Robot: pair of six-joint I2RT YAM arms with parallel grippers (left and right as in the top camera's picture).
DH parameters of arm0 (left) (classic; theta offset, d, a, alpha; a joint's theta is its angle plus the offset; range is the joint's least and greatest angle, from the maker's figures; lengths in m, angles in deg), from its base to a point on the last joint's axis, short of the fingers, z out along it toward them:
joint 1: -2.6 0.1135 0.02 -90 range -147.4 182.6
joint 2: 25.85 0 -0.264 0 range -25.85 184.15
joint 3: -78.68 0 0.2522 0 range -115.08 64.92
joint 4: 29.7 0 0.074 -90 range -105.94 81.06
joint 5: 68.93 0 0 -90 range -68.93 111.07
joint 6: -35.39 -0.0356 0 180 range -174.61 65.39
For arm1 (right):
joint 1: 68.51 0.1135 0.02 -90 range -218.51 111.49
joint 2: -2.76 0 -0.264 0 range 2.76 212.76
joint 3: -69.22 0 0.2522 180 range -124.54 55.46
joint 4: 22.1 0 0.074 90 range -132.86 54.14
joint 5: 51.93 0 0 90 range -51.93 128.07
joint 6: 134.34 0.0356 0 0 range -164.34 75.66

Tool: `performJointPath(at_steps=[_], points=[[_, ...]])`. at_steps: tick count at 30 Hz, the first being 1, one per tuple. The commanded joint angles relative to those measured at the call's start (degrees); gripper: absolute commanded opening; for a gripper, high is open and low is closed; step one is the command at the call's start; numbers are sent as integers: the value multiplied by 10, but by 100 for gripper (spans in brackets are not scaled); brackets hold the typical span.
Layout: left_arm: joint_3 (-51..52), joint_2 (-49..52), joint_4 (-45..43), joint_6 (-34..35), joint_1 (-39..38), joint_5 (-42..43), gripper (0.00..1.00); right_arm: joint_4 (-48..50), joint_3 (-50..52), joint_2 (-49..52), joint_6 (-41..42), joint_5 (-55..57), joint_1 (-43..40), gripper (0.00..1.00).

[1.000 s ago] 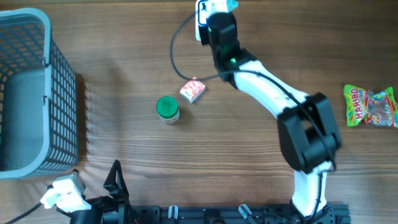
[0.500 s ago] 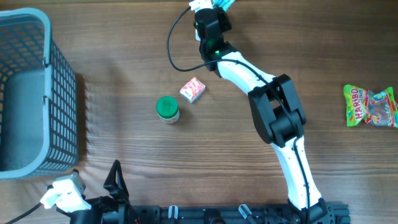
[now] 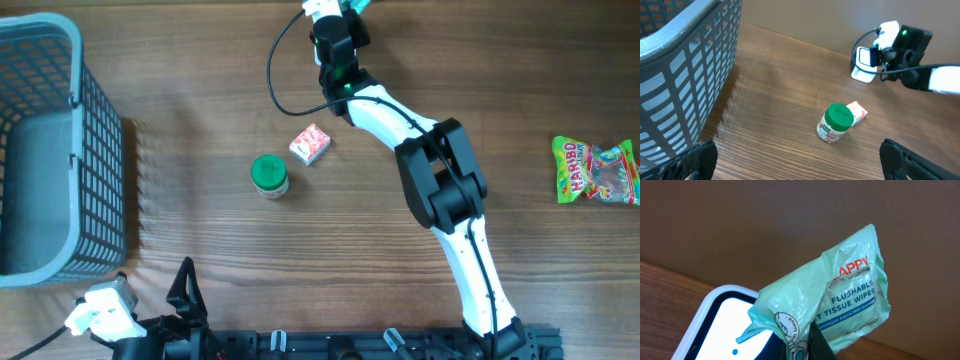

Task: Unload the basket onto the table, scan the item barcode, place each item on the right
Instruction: 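Hold the wipes pack at the scanner with the right gripper, then carry the wipes pack to the right edge and release it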

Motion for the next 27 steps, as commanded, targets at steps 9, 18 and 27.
performJointPath(at_steps=[9, 18, 27], points=[[3, -6, -2, -1, -4, -6, 100, 18, -21, 28, -99, 55, 2, 4], [2, -6, -2, -1, -4, -6, 100, 19, -61, -1, -171, 359, 6, 4], [2, -6, -2, -1, -4, -6, 100, 21, -57, -11, -268, 524, -52, 4]])
